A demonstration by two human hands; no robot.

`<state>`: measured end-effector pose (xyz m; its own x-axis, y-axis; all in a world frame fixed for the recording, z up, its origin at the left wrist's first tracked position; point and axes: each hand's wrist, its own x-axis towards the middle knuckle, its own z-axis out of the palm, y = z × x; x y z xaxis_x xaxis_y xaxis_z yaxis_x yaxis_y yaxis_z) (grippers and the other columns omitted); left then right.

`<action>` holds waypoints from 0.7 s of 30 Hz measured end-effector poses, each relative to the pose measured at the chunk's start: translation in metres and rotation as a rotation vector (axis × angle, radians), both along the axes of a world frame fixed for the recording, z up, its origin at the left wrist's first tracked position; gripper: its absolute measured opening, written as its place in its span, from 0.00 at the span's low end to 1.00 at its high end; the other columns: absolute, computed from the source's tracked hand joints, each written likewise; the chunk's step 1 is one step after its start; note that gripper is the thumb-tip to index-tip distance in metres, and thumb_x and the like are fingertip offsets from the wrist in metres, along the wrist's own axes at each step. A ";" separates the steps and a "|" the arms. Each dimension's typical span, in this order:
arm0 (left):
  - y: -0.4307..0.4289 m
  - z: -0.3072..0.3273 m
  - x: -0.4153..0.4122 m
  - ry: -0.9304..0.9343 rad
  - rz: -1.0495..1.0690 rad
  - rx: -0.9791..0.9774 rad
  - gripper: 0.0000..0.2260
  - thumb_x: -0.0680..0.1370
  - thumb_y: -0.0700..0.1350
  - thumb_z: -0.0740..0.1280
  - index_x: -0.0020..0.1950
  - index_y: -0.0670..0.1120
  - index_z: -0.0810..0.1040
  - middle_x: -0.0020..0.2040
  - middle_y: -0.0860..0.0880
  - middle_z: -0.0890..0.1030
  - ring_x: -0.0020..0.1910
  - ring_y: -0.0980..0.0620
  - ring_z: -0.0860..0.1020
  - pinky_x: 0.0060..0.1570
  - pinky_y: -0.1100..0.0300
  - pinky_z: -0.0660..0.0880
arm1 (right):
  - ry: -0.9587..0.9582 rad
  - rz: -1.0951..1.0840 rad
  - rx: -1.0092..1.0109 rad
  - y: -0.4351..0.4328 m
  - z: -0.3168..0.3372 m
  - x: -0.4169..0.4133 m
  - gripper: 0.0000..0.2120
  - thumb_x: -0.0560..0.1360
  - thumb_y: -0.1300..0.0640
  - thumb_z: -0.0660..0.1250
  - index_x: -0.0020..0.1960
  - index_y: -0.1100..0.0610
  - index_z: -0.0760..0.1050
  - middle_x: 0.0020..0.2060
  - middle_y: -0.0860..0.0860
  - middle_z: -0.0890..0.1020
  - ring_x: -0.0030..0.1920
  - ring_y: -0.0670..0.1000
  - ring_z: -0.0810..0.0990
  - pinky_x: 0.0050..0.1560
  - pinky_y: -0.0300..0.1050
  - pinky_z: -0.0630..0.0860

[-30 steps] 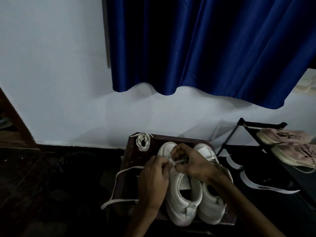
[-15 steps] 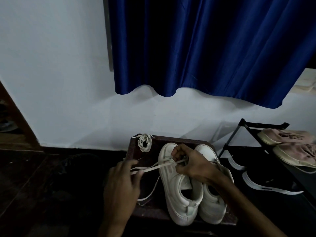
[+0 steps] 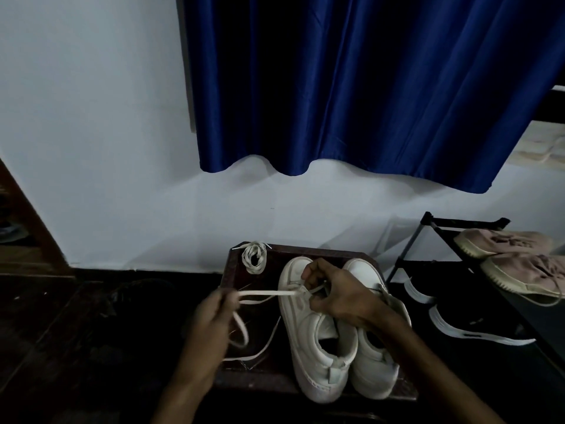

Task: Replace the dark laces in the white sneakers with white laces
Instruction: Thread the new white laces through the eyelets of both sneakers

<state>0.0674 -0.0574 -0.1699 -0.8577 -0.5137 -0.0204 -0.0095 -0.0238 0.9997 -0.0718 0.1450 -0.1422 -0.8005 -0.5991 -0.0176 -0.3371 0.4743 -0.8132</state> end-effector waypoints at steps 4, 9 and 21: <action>-0.036 0.035 0.032 0.327 -0.055 0.512 0.18 0.83 0.38 0.53 0.46 0.45 0.81 0.47 0.45 0.85 0.55 0.43 0.81 0.60 0.49 0.77 | 0.046 0.013 0.019 -0.001 -0.001 -0.001 0.20 0.57 0.51 0.69 0.49 0.45 0.74 0.42 0.46 0.80 0.43 0.47 0.80 0.47 0.50 0.79; -0.053 0.045 0.044 0.627 -0.343 0.995 0.11 0.81 0.36 0.50 0.60 0.41 0.67 0.40 0.45 0.67 0.37 0.50 0.64 0.42 0.55 0.67 | 0.108 -0.013 0.076 0.000 -0.002 -0.003 0.22 0.55 0.47 0.68 0.49 0.41 0.73 0.47 0.47 0.77 0.43 0.47 0.77 0.42 0.42 0.75; 0.066 -0.004 -0.032 -0.095 -0.070 -0.851 0.09 0.80 0.58 0.62 0.51 0.54 0.71 0.44 0.54 0.82 0.45 0.52 0.81 0.39 0.57 0.71 | 0.044 -0.030 0.010 0.001 -0.007 -0.004 0.27 0.56 0.52 0.70 0.54 0.41 0.71 0.57 0.52 0.74 0.40 0.47 0.74 0.35 0.36 0.72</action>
<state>0.0356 0.0087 -0.1737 -0.9022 -0.3327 0.2745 -0.0675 0.7375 0.6719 -0.0754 0.1462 -0.1489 -0.8180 -0.5751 0.0120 -0.3582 0.4930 -0.7929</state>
